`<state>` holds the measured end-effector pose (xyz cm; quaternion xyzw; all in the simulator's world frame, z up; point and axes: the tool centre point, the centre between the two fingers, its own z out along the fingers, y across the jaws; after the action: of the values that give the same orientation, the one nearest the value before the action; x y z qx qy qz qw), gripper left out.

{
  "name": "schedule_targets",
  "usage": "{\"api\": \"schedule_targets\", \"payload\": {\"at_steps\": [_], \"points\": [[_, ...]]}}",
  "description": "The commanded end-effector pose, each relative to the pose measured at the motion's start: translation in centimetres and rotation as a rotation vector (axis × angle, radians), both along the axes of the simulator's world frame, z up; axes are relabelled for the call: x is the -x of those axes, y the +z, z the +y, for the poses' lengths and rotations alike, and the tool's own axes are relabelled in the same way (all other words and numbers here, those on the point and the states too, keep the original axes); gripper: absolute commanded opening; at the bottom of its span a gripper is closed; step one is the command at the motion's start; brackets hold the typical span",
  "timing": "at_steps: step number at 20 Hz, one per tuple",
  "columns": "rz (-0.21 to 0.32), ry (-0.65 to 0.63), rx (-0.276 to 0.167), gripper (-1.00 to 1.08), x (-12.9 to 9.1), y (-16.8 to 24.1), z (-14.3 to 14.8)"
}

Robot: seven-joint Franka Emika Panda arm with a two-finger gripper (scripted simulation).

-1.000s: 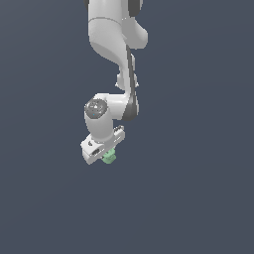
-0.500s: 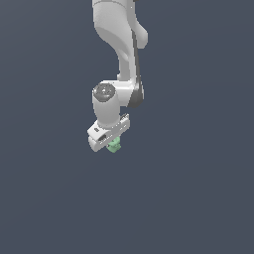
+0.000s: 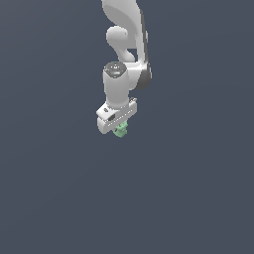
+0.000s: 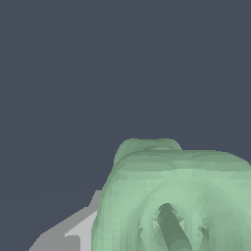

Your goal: Pick up the object and move it to a goal position.

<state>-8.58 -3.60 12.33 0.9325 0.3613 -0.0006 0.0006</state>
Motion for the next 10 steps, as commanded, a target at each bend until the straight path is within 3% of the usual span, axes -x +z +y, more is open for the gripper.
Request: {"api": "schedule_targets", "payload": {"at_steps": [1,10], "points": [[0.0,0.0,0.001,-1.0,1.5,0.9,0.8],[0.0,0.0,0.0,-1.0,4.8,3.3,2.7]]}}
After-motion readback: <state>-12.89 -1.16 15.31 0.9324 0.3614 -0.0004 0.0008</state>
